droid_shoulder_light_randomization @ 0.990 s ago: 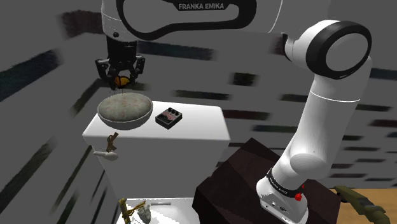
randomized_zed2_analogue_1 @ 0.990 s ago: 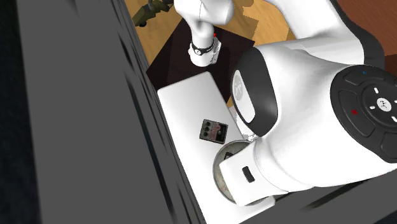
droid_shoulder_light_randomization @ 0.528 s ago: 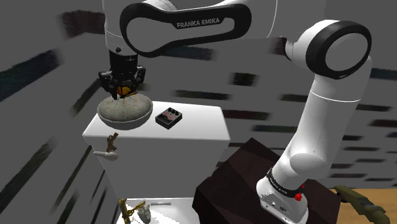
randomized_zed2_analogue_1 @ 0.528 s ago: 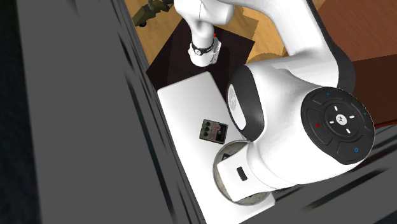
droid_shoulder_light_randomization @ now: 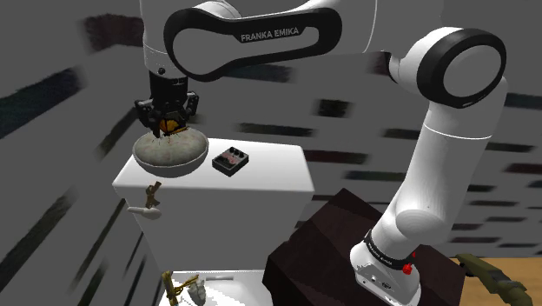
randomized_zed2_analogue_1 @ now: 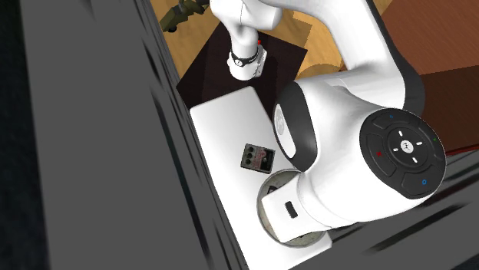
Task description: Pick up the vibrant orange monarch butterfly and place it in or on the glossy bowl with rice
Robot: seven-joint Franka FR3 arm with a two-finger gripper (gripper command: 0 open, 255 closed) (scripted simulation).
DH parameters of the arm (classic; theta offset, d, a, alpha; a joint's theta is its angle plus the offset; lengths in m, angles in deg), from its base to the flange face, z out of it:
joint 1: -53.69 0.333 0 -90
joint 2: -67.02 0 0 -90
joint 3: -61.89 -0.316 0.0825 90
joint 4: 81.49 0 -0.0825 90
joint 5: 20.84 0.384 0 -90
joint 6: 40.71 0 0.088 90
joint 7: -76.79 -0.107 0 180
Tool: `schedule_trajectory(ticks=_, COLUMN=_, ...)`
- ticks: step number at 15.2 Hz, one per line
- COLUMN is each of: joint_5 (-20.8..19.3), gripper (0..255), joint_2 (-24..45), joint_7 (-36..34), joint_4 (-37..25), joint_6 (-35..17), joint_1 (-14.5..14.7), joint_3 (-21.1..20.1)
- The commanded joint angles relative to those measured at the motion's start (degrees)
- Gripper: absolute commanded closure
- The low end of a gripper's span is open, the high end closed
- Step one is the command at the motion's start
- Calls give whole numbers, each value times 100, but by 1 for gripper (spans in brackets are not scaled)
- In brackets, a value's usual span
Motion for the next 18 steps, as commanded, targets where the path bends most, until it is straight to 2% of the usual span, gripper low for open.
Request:
schedule_trajectory(ticks=1, joint_5=0, gripper=0, joint_2=0, joint_7=0, joint_4=0, joint_6=0, joint_1=0, joint_3=0)
schedule_trajectory(ticks=6, joint_5=0, gripper=0, joint_2=0, joint_7=0, joint_4=0, joint_6=0, joint_1=0, joint_3=0)
schedule_trajectory(ticks=10, joint_5=120, gripper=0, joint_2=-174, joint_7=83, joint_4=-504, joint_6=648, joint_1=3, joint_3=-41)
schedule_trajectory(ticks=18, joint_5=120, gripper=0, joint_2=-174, joint_7=83, joint_4=-504, joint_6=648, joint_1=3, joint_3=-41)
